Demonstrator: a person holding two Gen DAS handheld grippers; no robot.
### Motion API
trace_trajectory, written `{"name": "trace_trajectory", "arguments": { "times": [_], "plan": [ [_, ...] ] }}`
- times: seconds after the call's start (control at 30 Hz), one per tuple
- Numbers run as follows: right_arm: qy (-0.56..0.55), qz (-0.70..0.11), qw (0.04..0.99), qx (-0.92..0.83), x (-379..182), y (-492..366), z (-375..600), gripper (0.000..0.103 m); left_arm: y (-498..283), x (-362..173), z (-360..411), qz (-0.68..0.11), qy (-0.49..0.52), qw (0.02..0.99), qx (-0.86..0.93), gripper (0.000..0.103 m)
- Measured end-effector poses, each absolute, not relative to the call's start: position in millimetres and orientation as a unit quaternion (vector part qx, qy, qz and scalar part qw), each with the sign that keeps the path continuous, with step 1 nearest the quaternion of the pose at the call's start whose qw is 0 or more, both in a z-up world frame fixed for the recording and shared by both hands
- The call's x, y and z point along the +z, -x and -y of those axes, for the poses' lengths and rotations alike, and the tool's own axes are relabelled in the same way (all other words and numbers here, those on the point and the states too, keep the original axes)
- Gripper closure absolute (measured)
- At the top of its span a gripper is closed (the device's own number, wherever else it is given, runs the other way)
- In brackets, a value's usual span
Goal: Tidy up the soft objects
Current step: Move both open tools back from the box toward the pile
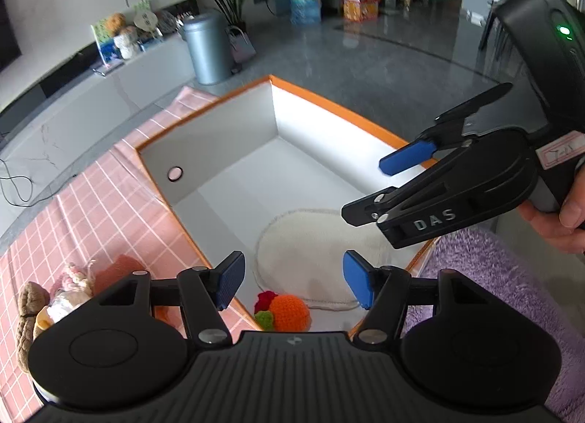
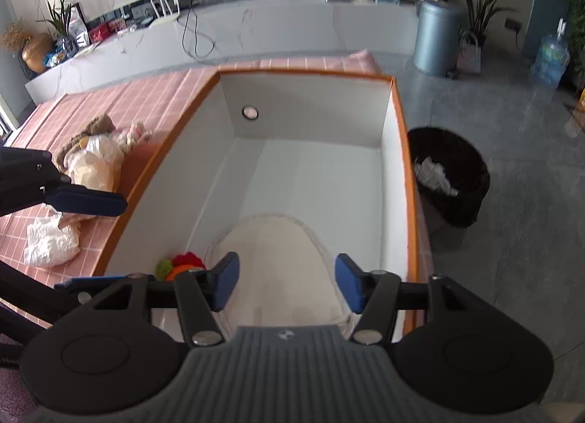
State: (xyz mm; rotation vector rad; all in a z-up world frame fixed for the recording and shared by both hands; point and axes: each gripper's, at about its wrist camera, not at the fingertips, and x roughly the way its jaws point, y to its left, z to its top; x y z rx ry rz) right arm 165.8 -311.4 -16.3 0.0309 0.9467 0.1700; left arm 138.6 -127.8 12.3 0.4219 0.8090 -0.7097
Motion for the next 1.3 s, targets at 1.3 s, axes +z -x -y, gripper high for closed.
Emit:
{"name": "trace_trajectory", "arguments": {
  "times": [1.3],
  "plan": [
    [0.045, -0.191, 0.98, 0.031, -8.0, -47.7, 183.8, 0.006, -67.8, -10.8, -26.4, -0.271, 0.04, 0.953, -0.132, 0.034]
  ]
}}
